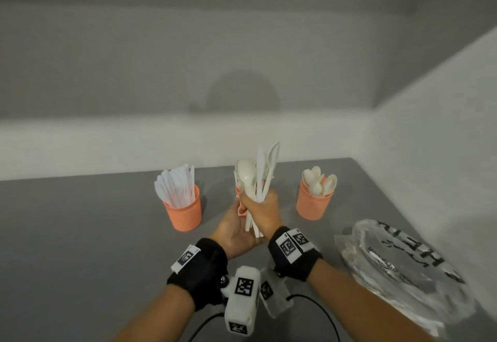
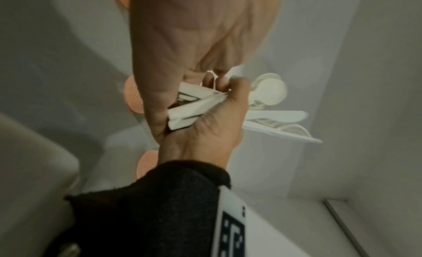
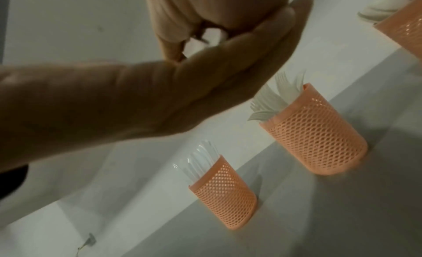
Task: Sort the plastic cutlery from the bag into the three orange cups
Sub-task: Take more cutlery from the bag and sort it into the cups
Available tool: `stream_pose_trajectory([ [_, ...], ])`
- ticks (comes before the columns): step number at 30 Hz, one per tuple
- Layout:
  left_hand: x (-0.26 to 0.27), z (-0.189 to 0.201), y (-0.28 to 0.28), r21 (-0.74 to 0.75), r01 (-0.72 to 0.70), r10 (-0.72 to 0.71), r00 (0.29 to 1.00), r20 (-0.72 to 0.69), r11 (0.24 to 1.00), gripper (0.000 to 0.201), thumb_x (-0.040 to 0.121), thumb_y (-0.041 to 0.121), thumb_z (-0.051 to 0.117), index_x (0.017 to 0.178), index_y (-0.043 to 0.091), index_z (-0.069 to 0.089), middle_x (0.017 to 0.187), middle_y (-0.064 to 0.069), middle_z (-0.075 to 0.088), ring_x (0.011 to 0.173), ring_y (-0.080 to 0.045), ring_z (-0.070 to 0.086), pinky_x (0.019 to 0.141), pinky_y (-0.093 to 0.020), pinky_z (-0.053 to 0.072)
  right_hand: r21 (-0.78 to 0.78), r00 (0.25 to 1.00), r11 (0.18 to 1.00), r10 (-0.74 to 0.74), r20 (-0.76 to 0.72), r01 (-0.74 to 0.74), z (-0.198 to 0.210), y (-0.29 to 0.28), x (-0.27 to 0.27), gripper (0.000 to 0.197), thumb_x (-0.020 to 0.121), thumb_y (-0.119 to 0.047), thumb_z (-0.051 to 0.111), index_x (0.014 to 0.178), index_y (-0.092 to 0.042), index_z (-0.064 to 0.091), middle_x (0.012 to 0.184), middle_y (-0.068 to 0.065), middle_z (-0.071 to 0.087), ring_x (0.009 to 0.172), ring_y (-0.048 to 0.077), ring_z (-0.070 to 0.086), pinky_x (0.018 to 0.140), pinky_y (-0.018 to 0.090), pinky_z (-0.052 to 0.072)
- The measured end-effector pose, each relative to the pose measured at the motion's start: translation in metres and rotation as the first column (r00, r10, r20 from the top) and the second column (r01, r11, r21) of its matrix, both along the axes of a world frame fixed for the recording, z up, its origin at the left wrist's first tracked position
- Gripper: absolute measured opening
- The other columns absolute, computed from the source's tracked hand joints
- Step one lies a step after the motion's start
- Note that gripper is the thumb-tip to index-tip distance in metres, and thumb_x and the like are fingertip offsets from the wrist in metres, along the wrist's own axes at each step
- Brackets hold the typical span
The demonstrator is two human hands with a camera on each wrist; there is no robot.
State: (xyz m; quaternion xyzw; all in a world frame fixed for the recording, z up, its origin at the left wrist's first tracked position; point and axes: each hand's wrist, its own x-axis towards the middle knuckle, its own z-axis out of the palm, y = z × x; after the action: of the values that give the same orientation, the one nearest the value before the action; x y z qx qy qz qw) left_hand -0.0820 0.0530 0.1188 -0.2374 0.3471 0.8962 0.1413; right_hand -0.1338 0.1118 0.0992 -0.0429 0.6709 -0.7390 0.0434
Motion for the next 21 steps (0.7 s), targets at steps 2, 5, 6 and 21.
stream_pose_trajectory([
  [2, 0.002, 0.003, -0.004, -0.147, 0.073, -0.075, 0.997, -0.009, 0.986, 0.067, 0.088, 0.068, 0.021, 0.109, 0.020, 0.063, 0.102, -0.006, 0.068, 0.097, -0.022, 0.061, 0.089, -0.040, 0.048, 0.013, 1.000, 1.000, -0.012, 0.004, 0.012, -0.008, -0.001, -0.005, 0.040, 0.077, -0.012, 0.072, 0.108, 0.006, 0.054, 0.089, 0.019, 0.066, 0.080, 0.024, 0.067, 0.073, 0.034, 0.056],
  [5, 0.004, 0.003, -0.010, -0.471, 0.183, -0.222, 0.975, -0.027, 0.863, 0.069, 0.085, 0.071, 0.028, 0.119, 0.020, 0.060, 0.107, -0.002, 0.064, 0.103, -0.018, 0.058, 0.097, -0.038, 0.044, 0.027, 1.000, 1.000, -0.011, 0.008, 0.011, -0.010, 0.000, -0.012, 0.033, 0.082, -0.005, 0.066, 0.110, 0.007, 0.054, 0.089, 0.016, 0.066, 0.075, 0.018, 0.065, 0.064, 0.024, 0.054],
  [6, 0.005, 0.004, -0.010, -0.559, 0.210, -0.272, 0.962, -0.028, 0.802, 0.064, 0.086, 0.067, 0.032, 0.125, 0.021, 0.055, 0.115, 0.000, 0.062, 0.108, -0.016, 0.055, 0.100, -0.037, 0.041, 0.044, 1.000, 0.999, -0.013, -0.010, 0.013, -0.008, -0.001, -0.013, 0.030, 0.082, -0.002, 0.064, 0.109, 0.007, 0.055, 0.089, 0.017, 0.065, 0.075, 0.017, 0.064, 0.065, 0.023, 0.052],
  [21, -0.029, 0.008, -0.029, -0.675, -0.167, -0.012, 0.968, -0.252, 0.718, 0.020, 0.085, 0.020, 0.064, 0.097, 0.004, 0.067, 0.092, -0.011, 0.072, 0.081, -0.025, 0.067, 0.061, -0.026, 0.053, 0.325, 0.949, 0.912, 0.297, -0.105, -0.250, 0.002, -0.004, 0.010, 0.027, 0.078, 0.006, 0.059, 0.102, -0.005, 0.064, 0.082, 0.006, 0.066, 0.075, 0.010, 0.065, 0.070, 0.023, 0.054],
])
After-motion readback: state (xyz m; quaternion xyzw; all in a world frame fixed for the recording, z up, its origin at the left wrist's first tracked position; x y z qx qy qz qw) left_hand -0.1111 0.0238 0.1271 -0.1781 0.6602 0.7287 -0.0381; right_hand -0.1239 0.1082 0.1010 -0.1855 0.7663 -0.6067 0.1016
